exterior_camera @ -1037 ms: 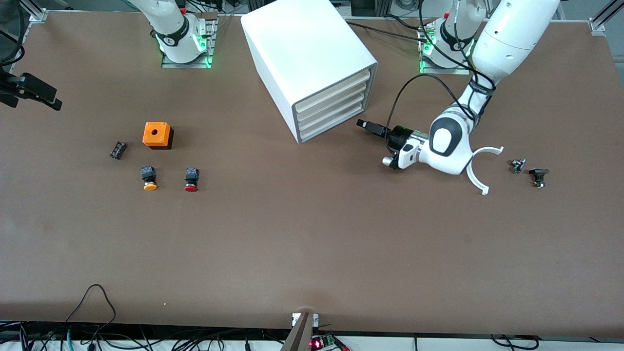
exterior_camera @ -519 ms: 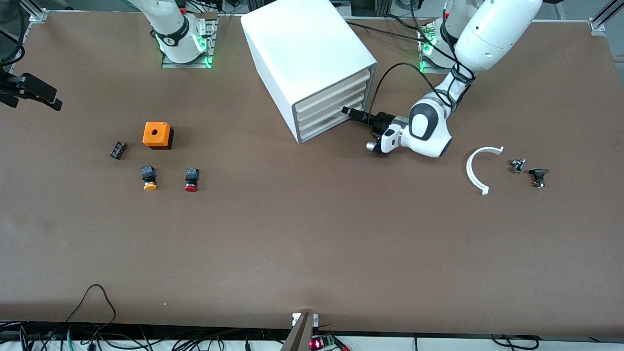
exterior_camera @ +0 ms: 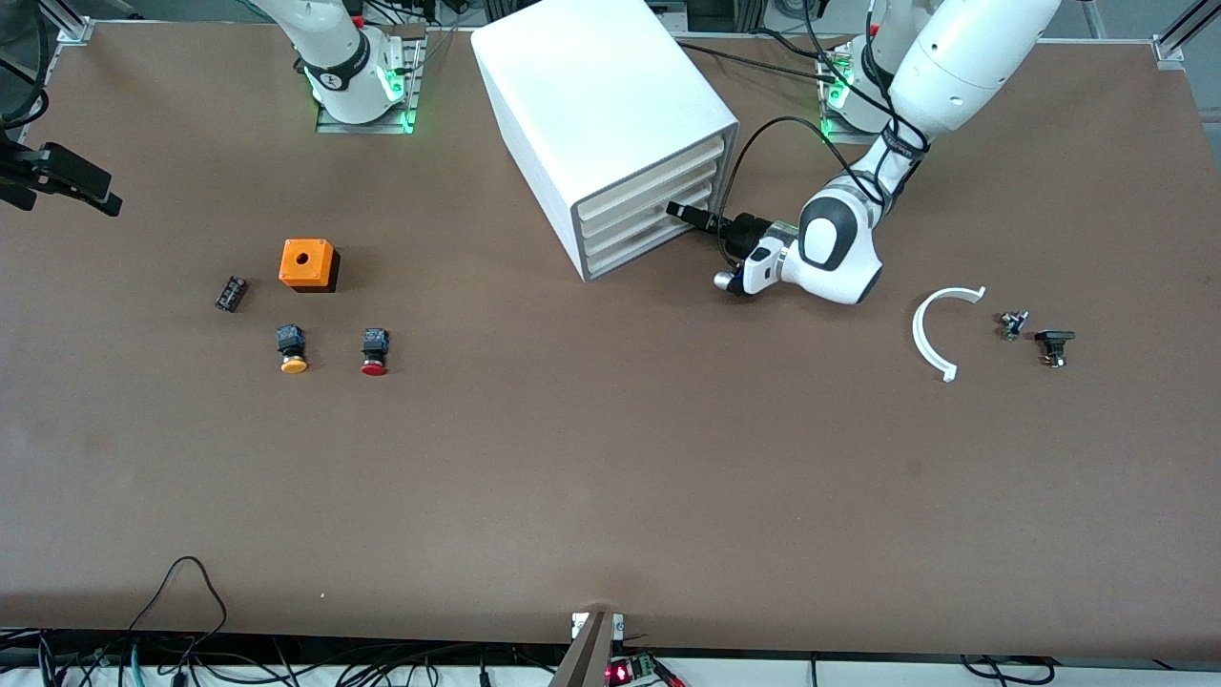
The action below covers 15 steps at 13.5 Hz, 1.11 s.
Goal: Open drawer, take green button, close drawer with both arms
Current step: 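Grasp the drawer handle with the left gripper and pull it open, then release the drawer with the left gripper while the right gripper reaches in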
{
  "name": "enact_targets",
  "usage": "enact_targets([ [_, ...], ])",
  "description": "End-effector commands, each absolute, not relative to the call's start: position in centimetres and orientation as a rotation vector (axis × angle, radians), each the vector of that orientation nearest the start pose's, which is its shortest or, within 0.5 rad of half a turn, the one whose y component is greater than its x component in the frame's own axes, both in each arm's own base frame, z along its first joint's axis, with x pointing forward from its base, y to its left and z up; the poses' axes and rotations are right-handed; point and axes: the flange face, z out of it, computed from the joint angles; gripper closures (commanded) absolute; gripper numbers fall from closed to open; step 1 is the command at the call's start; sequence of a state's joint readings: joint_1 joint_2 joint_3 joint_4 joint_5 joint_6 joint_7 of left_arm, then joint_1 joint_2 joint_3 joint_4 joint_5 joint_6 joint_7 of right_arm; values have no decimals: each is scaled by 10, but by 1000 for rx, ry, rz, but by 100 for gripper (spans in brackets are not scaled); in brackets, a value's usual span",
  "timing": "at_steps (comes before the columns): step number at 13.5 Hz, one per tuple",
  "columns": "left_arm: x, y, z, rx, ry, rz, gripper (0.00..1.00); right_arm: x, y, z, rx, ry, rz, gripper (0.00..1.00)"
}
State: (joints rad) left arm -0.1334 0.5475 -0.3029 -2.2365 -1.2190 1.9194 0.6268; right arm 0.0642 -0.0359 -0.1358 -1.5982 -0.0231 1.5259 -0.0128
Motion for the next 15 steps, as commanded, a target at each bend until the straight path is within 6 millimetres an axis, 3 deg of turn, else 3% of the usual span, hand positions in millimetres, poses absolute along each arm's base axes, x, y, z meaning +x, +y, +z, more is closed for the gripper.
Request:
enact_targets([
  [1, 388, -270, 143, 1920, -68, -723, 27, 532, -44, 628, -3143, 72, 44, 0],
  [2, 383, -271, 140, 1919, -63, -733, 29, 534, -42, 626, -3142, 70, 42, 0],
  [3, 381, -272, 139, 1920, -66, -734, 40, 537, -38, 625, -3143, 60, 32, 0],
  [4, 380, -271, 137, 1921, -69, -731, 64, 541, -33, 621, -3143, 46, 41, 0],
  [5, 381, -271, 137, 1920, -68, -729, 100, 543, -32, 618, -3144, 43, 46, 0],
  [8, 388, -265, 132, 1983, -61, -683, 100, 551, -27, 606, -3140, 27, 58, 0],
  [9, 399, -257, 133, 2020, -45, -634, 100, 555, -20, 601, -3134, -4, 69, 0],
  [11, 451, -222, 151, 2107, 14, -443, 100, 562, 5, 586, -3123, -70, 107, 0],
  [13, 490, -192, 163, 2157, 13, -346, 100, 567, 42, 572, -3134, -174, 149, 0],
  [14, 499, -190, 168, 2182, -24, -336, 100, 569, 54, 565, -3136, -204, 165, 0],
  [15, 504, -183, 170, 2195, -28, -324, 91, 572, 67, 558, -3137, -228, 177, 0],
])
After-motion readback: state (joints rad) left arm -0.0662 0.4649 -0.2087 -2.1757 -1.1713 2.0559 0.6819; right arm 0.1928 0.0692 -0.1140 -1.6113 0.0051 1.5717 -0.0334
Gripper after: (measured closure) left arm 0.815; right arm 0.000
